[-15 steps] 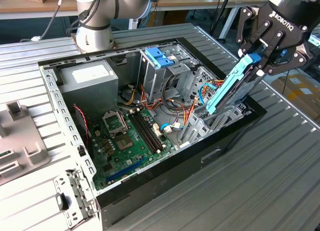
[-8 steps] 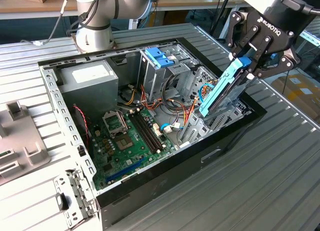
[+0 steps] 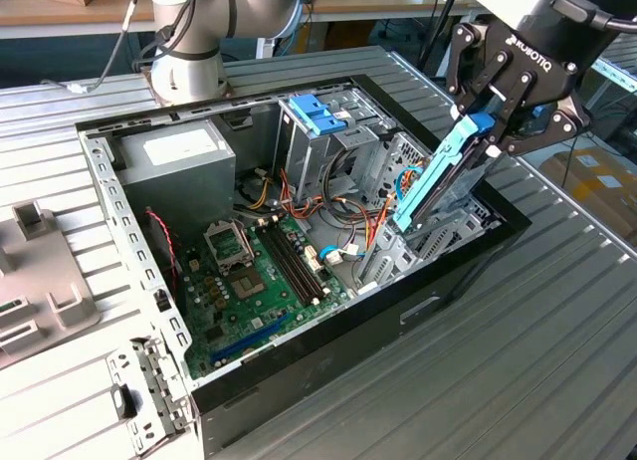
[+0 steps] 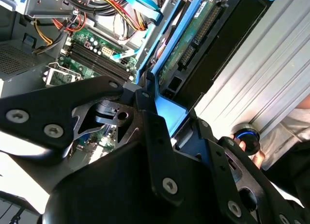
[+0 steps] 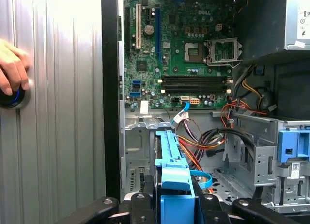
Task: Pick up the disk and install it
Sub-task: 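Pick up the disk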
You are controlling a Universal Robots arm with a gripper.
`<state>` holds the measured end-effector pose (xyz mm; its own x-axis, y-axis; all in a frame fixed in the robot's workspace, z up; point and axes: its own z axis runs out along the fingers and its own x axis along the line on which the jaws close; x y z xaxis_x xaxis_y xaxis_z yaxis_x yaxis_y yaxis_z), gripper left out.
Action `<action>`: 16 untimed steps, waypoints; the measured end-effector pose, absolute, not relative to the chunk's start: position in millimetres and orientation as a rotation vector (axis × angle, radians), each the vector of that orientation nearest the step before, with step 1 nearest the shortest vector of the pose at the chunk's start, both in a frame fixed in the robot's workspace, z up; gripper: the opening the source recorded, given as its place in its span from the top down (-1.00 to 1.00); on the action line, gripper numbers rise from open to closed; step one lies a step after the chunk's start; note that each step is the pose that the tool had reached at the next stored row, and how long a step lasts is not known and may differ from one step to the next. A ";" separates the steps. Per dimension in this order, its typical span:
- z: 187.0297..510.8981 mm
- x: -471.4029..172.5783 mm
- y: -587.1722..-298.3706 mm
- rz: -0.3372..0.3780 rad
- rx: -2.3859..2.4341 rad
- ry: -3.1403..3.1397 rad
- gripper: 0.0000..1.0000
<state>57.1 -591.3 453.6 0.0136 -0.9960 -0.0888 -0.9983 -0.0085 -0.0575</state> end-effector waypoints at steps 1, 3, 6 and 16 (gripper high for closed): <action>453.3 57.1 -590.6 0.035 -2.160 2.136 0.26; 452.4 57.1 -589.6 0.035 -2.162 2.134 0.26; 451.0 56.9 -588.5 0.035 -2.162 2.134 0.26; 445.2 56.0 -589.9 0.035 -2.163 2.133 0.26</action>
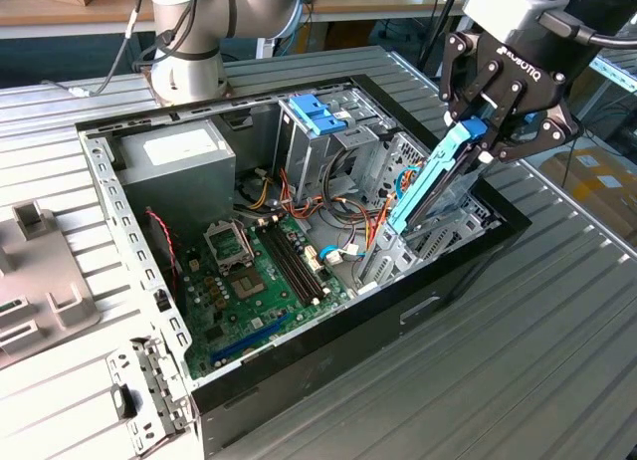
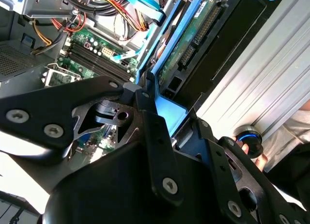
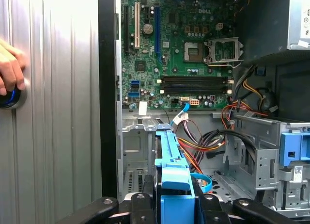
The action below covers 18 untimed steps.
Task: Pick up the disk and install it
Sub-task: 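Pick up the disk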
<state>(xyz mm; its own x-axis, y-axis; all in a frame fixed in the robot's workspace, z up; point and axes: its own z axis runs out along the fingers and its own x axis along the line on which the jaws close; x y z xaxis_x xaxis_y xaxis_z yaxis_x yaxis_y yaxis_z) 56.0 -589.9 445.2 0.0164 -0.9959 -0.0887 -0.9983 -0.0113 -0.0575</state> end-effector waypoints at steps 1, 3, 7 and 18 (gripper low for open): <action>444.8 56.0 -590.4 0.035 -2.163 2.133 0.26; 444.3 56.0 -591.0 0.035 -2.163 2.133 0.26; 442.3 56.0 -591.3 0.035 -2.163 2.133 0.26; 431.7 56.0 -591.4 0.035 -2.163 2.133 0.26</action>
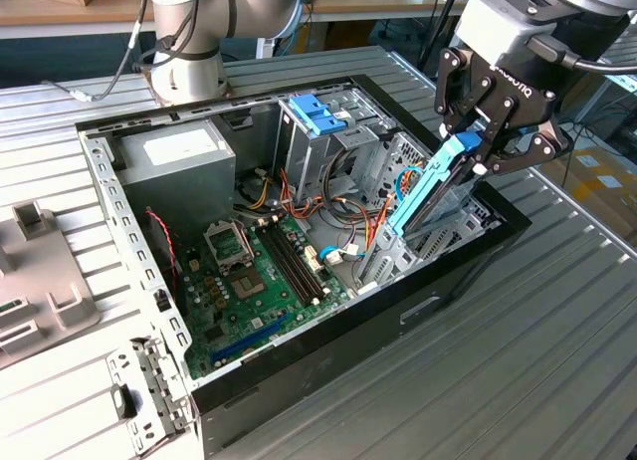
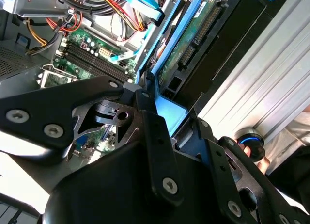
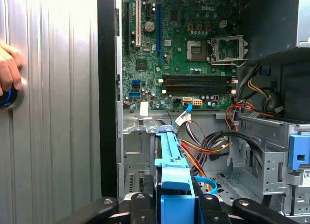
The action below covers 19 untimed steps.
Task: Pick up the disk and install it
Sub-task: 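Pick up the disk, then insert the disk into the insertion slot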
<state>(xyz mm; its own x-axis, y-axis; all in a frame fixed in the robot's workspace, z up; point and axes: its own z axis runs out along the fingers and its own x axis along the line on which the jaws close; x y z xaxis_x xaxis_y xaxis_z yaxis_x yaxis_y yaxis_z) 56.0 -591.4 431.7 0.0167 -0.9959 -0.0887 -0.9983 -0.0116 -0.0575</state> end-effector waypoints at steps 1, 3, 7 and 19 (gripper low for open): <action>431.7 56.0 -591.4 0.035 -2.163 2.133 0.26; 431.4 56.0 -591.4 0.035 -2.163 2.133 0.26; 431.3 56.0 -591.4 0.035 -2.163 2.133 0.26; 431.1 56.0 -591.4 0.035 -2.163 2.133 0.11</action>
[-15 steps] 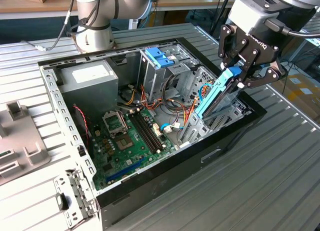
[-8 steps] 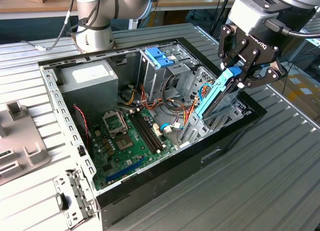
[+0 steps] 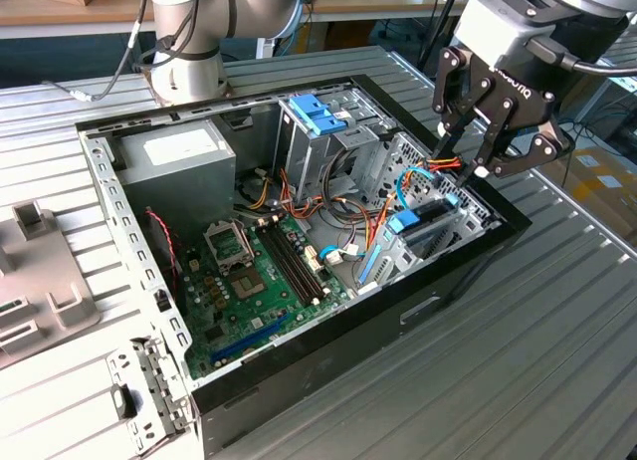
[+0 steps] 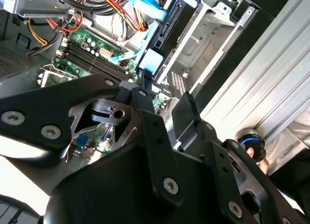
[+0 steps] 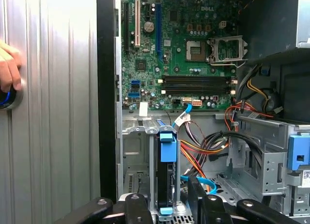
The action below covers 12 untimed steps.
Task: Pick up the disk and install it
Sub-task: 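Insert the disk into the insertion slot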
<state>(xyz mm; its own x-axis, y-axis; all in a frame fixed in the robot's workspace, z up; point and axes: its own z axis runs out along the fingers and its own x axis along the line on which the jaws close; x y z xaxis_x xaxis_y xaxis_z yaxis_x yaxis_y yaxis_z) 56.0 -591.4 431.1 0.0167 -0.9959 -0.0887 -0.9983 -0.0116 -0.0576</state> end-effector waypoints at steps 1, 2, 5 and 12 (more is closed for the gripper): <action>431.0 56.0 -591.4 0.035 -2.163 2.133 0.11; 431.0 56.0 -591.4 0.035 -2.163 2.133 0.11; 428.1 56.0 -591.4 0.035 -2.163 2.133 0.11; 413.5 56.7 -591.4 0.036 -2.163 2.133 0.11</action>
